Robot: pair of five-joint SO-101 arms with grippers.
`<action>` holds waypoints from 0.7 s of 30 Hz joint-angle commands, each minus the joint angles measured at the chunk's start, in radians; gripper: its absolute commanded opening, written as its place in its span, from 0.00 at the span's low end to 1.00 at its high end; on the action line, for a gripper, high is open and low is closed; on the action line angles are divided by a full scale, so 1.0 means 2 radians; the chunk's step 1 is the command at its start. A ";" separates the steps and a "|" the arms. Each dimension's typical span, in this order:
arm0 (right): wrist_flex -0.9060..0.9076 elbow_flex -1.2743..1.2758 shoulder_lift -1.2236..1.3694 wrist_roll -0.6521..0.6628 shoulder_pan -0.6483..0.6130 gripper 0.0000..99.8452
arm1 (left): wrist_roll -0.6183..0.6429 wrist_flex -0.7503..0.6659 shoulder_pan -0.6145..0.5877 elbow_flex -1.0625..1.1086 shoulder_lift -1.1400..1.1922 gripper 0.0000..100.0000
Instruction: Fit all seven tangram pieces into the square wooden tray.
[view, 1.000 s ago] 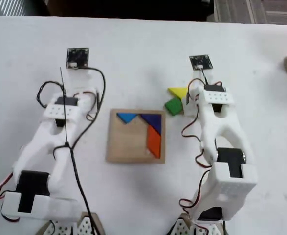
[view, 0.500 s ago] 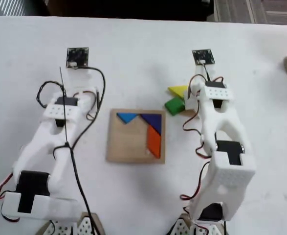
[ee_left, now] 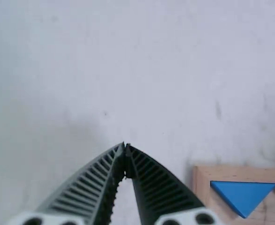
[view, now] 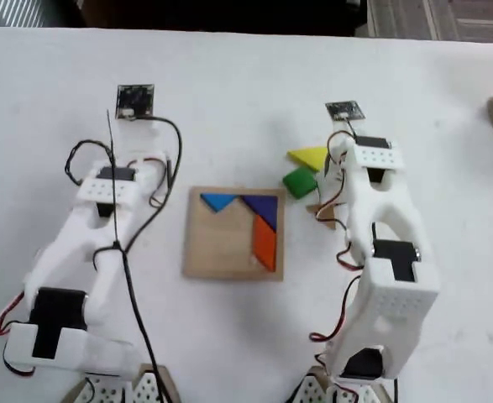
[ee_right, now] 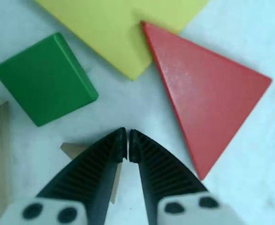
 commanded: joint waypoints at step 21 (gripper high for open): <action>-0.080 0.273 -0.270 0.066 -0.086 0.19 | -0.005 -0.021 -0.004 -0.008 -0.002 0.02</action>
